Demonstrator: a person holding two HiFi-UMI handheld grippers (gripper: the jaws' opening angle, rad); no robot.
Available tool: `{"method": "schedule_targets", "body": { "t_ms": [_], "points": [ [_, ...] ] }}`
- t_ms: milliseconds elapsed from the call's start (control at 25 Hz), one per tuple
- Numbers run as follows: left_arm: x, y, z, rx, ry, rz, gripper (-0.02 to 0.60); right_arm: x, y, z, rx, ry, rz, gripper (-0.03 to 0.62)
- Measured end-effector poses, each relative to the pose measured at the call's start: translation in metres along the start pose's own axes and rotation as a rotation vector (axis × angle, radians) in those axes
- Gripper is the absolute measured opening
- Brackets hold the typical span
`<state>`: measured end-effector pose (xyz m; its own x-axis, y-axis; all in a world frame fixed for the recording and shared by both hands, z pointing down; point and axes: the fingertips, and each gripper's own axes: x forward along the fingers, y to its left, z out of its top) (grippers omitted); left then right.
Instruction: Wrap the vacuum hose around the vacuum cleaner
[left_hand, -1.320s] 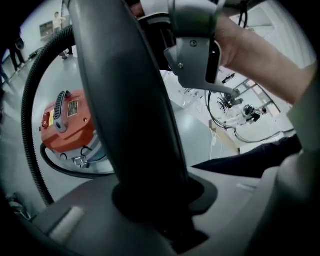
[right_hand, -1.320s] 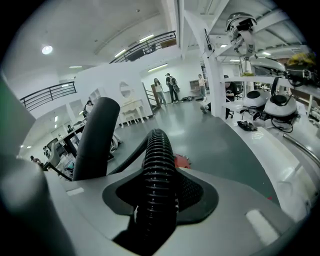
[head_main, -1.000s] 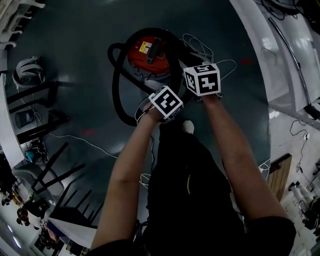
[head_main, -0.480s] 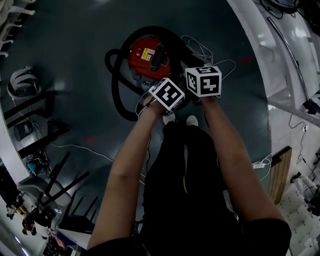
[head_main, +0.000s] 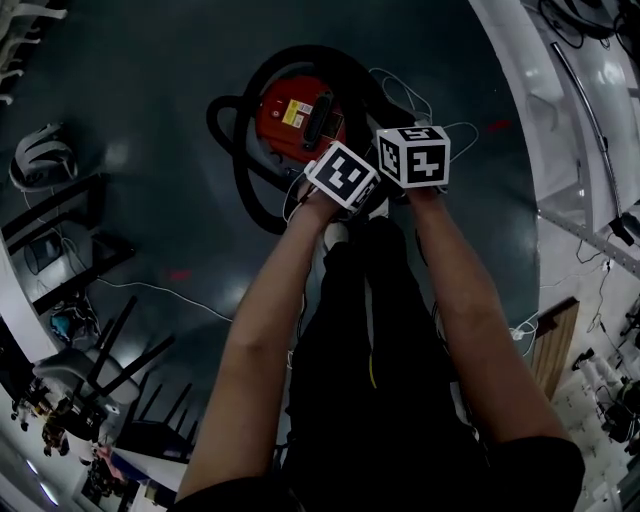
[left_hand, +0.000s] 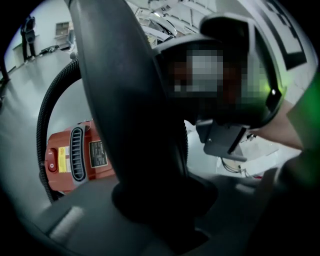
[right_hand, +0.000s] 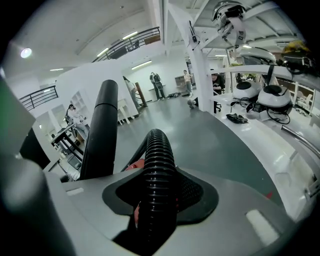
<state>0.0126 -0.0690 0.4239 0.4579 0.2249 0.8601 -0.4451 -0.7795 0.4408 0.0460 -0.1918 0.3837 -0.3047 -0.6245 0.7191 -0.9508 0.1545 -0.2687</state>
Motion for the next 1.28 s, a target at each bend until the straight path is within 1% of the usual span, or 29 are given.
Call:
{"method": "schedule_targets", "body": {
  "t_ms": [120,200,480,600,960,1160,1280],
  "points": [
    [0.006,0.007,0.016,-0.077,-0.041,-0.028,0.098,0.008,-0.01,0.002,-0.032,0.02,0.009,0.166],
    [0.008,0.012,0.026,-0.124,-0.069,-0.033,0.098,0.013,-0.016,0.001,-0.054,0.035,0.016,0.166],
    [0.021,0.031,0.052,-0.227,-0.142,-0.031,0.098,0.03,-0.035,0.004,-0.091,0.059,0.051,0.166],
    [0.025,0.039,0.064,-0.29,-0.191,-0.046,0.098,0.038,-0.04,0.007,-0.137,0.067,0.067,0.166],
    [0.039,0.061,0.101,-0.48,-0.314,-0.138,0.098,0.072,-0.052,0.015,-0.244,0.116,0.132,0.166],
    [0.046,0.078,0.111,-0.573,-0.397,-0.142,0.098,0.09,-0.051,0.022,-0.322,0.14,0.18,0.167],
    [0.047,0.09,0.114,-0.646,-0.449,-0.147,0.098,0.104,-0.046,0.025,-0.374,0.163,0.219,0.167]
  ]
}}
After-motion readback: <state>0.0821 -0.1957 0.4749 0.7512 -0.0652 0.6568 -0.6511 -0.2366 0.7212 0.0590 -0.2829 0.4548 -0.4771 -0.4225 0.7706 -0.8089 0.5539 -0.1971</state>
